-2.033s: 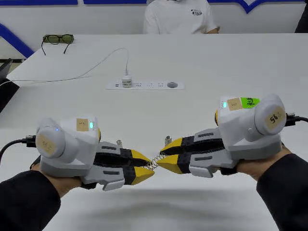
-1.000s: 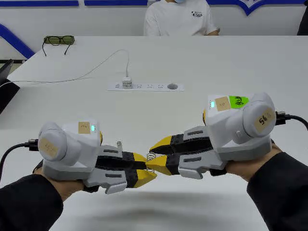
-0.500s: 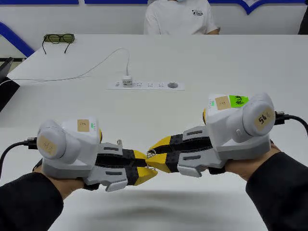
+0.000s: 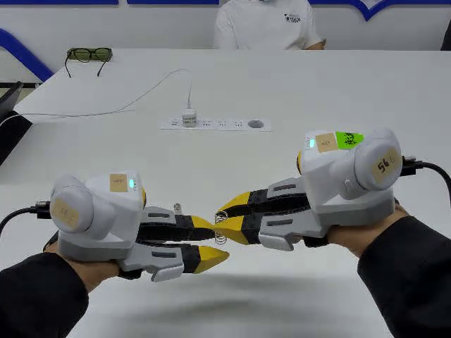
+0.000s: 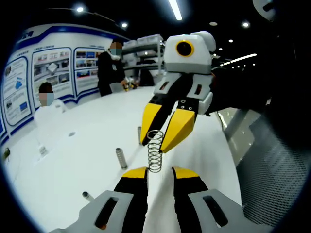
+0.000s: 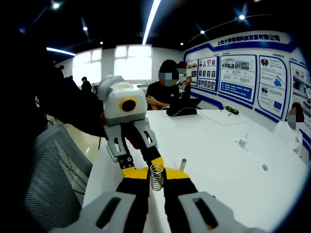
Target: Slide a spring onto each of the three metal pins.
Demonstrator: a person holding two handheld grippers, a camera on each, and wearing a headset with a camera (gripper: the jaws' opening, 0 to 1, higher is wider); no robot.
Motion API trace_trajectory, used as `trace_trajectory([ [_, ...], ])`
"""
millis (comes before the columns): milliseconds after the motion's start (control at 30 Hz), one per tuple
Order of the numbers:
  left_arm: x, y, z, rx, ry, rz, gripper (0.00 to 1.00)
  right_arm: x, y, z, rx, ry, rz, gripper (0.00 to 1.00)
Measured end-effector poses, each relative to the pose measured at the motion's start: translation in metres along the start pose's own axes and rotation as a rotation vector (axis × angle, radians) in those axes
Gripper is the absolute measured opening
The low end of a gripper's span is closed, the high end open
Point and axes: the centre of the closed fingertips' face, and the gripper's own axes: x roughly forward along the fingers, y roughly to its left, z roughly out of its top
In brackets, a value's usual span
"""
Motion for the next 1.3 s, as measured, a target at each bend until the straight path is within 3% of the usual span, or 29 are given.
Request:
trace_trajectory([
  [767,-0.039,0.014,-0.023,-0.121,-0.019,0.144,0.4,0.009,-0.019,0.016,-0.029,-0.005,-0.019,0.12],
  [1000,-0.049,0.02,-0.025,-0.143,-0.038,0.191,0.43,0.017,-0.028,0.026,-0.042,-0.012,-0.023,0.12],
  [1300,-0.058,0.022,-0.035,-0.183,-0.049,0.234,0.46,0.033,-0.038,0.03,-0.046,-0.014,-0.029,0.12],
])
